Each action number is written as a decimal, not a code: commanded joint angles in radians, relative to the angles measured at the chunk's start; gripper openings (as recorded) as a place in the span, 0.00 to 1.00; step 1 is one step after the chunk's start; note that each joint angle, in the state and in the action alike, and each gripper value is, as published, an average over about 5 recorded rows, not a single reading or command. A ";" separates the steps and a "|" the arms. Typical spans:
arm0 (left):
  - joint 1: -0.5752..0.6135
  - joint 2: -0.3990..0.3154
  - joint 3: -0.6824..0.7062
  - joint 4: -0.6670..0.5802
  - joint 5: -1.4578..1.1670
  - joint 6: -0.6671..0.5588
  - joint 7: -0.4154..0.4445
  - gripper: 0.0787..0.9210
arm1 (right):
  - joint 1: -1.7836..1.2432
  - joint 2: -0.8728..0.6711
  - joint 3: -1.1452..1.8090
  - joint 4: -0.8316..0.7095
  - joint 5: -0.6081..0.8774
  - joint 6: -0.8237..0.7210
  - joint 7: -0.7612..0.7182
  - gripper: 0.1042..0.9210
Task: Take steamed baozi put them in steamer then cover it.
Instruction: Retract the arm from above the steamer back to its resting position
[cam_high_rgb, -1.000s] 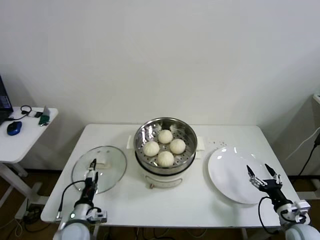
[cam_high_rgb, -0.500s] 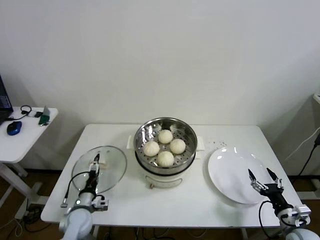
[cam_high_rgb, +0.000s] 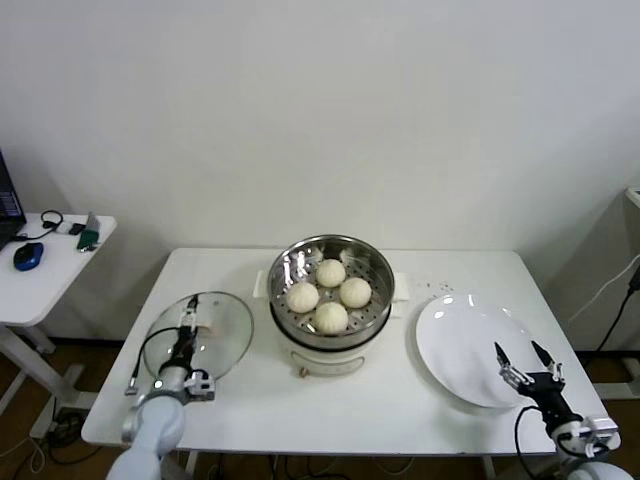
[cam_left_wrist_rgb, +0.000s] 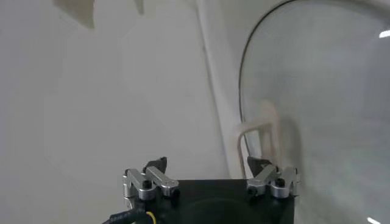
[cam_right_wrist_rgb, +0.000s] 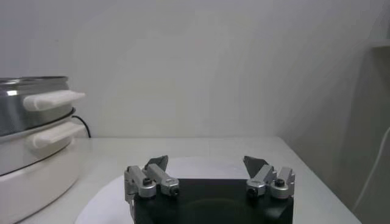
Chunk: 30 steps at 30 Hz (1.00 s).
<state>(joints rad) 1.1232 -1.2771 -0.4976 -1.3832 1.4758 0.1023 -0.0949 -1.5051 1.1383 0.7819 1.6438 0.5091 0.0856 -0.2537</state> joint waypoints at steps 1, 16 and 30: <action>-0.045 0.017 0.016 0.052 -0.065 -0.002 -0.006 0.88 | -0.001 0.023 -0.004 -0.002 -0.018 0.004 -0.002 0.88; -0.035 0.011 0.019 0.062 -0.095 -0.027 -0.008 0.61 | -0.007 0.063 -0.016 -0.020 -0.061 0.020 -0.035 0.88; 0.020 0.044 0.007 -0.041 -0.143 -0.016 -0.017 0.13 | 0.013 0.060 -0.013 -0.037 -0.069 0.025 -0.034 0.88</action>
<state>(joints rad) 1.1086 -1.2484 -0.4852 -1.3514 1.3683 0.0790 -0.1026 -1.4990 1.1965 0.7695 1.6108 0.4465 0.1101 -0.2865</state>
